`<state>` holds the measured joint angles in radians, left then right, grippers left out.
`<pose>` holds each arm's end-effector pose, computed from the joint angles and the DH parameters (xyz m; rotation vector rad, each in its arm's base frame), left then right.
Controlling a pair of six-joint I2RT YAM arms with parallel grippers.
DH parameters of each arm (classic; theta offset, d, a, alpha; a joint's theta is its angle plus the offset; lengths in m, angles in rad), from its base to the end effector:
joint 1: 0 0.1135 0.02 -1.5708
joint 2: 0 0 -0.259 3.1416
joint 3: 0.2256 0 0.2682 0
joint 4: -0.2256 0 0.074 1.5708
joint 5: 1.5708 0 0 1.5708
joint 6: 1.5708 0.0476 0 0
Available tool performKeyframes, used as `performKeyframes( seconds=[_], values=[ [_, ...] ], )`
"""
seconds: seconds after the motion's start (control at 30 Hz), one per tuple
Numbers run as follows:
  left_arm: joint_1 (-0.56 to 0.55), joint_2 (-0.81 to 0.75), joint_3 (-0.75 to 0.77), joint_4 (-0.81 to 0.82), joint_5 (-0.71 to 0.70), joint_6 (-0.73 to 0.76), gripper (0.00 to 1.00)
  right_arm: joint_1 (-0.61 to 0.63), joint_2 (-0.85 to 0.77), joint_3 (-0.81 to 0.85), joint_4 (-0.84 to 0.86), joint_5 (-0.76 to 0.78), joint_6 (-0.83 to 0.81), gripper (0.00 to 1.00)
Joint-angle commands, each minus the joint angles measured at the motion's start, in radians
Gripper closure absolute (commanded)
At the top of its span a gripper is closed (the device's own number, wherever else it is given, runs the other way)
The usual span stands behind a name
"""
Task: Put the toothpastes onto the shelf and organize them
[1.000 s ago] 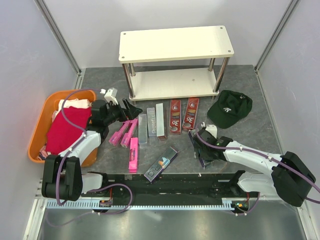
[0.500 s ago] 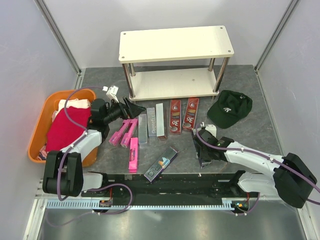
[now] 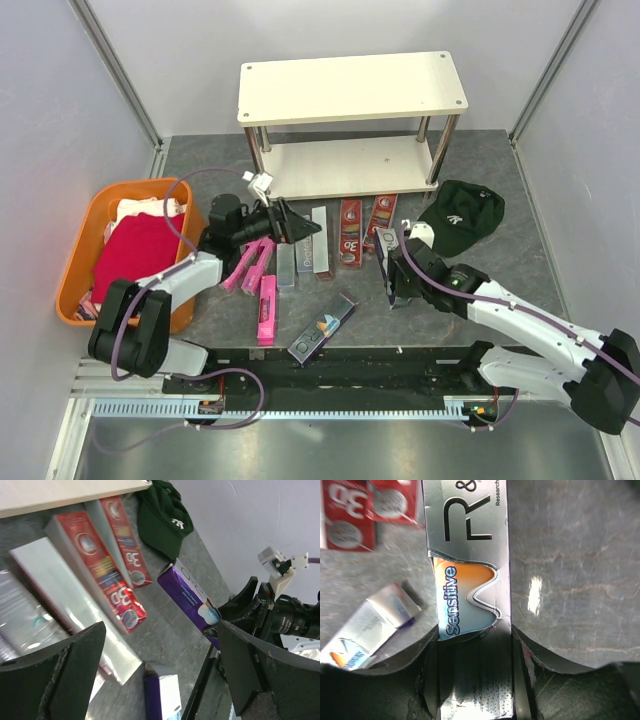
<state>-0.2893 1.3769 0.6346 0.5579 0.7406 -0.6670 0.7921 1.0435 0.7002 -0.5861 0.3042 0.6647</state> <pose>0.2885 -0.1194 0.2151 0.2340 1.8909 -1.3182 0.1699 0.1519 0.2101 -0.0315 2.4586 0.2621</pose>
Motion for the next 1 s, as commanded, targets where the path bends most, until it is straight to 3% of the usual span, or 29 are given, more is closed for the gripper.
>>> performKeyframes(
  seconds=[0.0,0.33,0.67,0.97],
  values=[
    [-0.077,0.062,0.091,0.051,-0.004,-0.036,0.00,0.004,-0.023,0.100,0.029,0.052,-0.040,0.71],
    [-0.240,0.226,0.229,0.098,-0.017,-0.092,0.00,0.004,0.064,0.208,0.204,0.003,-0.076,0.72],
    [-0.277,0.358,0.289,0.207,-0.004,-0.183,0.02,0.004,0.105,0.242,0.273,-0.053,-0.068,0.72],
    [-0.290,0.451,0.346,0.300,0.029,-0.293,0.17,0.013,0.136,0.228,0.299,-0.066,-0.056,0.72]
  ],
)
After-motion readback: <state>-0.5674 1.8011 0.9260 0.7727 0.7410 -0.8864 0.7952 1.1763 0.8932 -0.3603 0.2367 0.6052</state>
